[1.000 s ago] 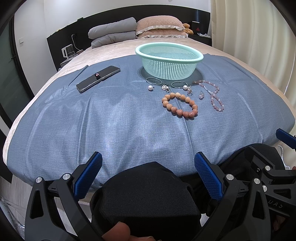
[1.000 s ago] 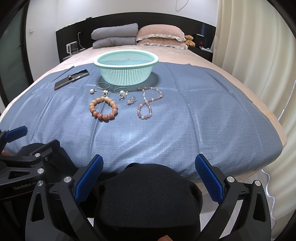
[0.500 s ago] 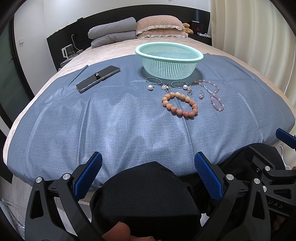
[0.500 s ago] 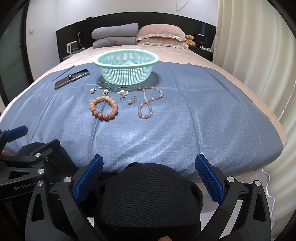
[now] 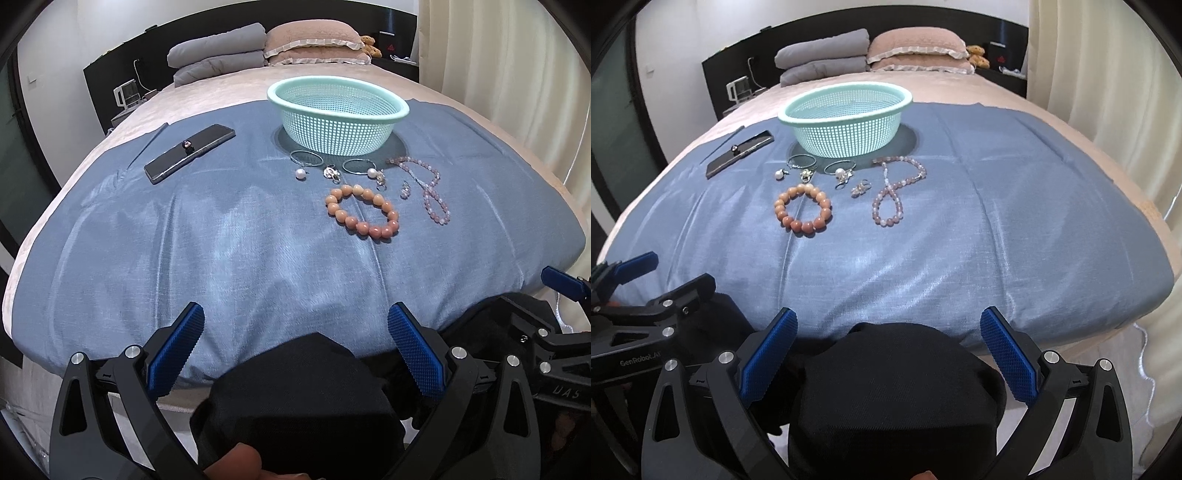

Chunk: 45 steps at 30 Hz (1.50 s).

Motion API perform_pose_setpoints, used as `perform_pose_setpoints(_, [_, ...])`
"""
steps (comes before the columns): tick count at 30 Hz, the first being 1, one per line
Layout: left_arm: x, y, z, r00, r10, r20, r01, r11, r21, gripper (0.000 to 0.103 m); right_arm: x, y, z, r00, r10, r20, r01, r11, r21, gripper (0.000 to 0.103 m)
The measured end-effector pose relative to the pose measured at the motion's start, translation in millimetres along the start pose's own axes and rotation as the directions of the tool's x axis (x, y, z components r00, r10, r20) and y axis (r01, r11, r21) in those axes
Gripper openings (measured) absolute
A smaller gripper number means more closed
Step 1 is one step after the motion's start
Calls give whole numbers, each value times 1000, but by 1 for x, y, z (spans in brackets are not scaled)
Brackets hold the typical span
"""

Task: Organize jewelry
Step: 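Grasp the peach bead bracelet with the left tool while the right tool grasps the pink bead necklace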

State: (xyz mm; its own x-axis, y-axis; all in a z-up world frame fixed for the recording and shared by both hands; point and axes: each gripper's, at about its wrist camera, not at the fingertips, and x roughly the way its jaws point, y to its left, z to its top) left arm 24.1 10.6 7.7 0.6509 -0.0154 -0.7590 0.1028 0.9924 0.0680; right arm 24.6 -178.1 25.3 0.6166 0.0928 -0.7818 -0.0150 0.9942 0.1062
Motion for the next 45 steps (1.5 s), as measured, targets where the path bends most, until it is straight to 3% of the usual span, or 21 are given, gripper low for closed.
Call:
perform_pose_setpoints(3, [10,8,15,1000,26,-5,-26,1000,-9,97,12,-14,18,998,52,-27,-50,997,62,95])
perform_pose_setpoints(7, [27,20,40,999,-1,-37,0,999,-34,97,29,-23,49,998,54,-35,-50,994,100,95])
perform_pose_setpoints(21, [87,13,95,991,-91,-100,94,995,28,97,97,-16,130,999,-27,-22,26,999,-41,95])
perform_pose_setpoints(30, [126,-3,94,980,-126,-154,136,989,56,97,146,-13,133,995,-70,-74,61,991,-117,95])
perform_pose_setpoints(33, [129,-6,88,983,-127,-133,138,987,78,97,148,-23,129,999,-18,-48,14,996,-92,97])
perform_pose_setpoints(40, [129,-12,79,991,-102,-82,112,984,138,98,143,-24,116,998,22,55,-15,990,-137,97])
perform_pose_setpoints(45, [127,-10,77,991,-113,-69,121,983,135,98,142,-24,115,998,21,65,-12,990,-139,96])
